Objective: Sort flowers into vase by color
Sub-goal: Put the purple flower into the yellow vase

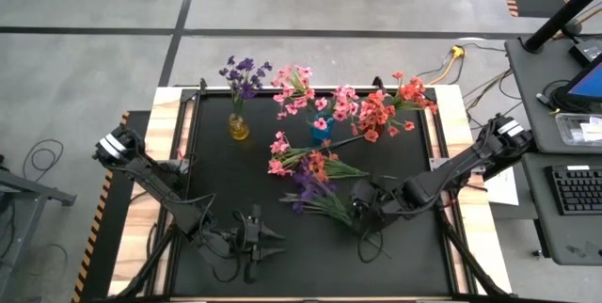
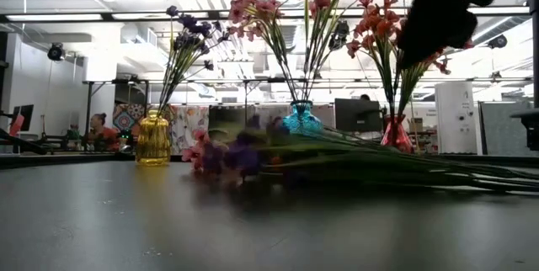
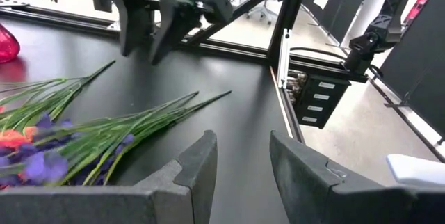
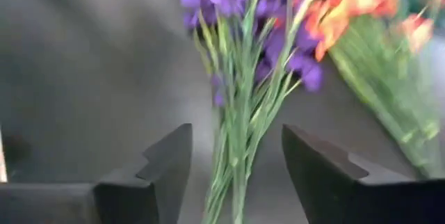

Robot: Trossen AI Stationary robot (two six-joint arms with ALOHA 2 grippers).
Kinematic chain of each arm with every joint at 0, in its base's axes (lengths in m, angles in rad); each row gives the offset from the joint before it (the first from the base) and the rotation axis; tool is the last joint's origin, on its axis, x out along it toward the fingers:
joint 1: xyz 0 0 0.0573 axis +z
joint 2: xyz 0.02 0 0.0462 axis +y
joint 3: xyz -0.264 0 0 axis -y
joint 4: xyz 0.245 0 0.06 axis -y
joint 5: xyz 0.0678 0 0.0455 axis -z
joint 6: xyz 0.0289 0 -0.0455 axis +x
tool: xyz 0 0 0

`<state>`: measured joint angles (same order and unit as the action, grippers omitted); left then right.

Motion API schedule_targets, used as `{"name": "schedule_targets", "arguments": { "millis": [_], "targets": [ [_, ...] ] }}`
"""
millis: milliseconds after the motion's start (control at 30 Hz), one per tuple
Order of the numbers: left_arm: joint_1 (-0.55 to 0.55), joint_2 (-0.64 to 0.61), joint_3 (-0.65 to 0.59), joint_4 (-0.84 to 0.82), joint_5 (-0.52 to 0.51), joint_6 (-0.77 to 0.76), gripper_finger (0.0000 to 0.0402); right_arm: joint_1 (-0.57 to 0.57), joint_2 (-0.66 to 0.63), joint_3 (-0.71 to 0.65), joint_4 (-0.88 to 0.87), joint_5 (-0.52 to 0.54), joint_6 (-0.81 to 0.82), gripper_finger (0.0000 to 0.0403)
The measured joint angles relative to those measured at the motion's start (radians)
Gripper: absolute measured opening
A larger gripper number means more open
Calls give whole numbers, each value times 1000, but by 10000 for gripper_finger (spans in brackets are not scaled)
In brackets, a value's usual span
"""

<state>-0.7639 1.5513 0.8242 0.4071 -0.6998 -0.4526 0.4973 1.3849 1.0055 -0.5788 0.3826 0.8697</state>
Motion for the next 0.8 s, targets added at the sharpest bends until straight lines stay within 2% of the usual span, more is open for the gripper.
{"name": "schedule_targets", "arguments": {
  "millis": [100, 233, 500, 667, 800],
  "targets": [
    [0, 0, 0, -6, 1, 0, 120, 0, 44, -4, -19, -45, 20, 231],
    [0, 0, 0, -5, 1, 0, 120, 0, 130, -5, -20, -50, 21, 234],
    [0, 0, 0, -3, 1, -1, 120, -32, 297, -6, -12, -54, 21, 210],
    [0, 0, 0, -3, 1, 2, 120, -41, 327, -5, -11, -64, 23, 169],
    [0, 0, 0, -4, 1, 3, 120, -42, 318, -5, -16, -64, 22, 100]
  ]
}}
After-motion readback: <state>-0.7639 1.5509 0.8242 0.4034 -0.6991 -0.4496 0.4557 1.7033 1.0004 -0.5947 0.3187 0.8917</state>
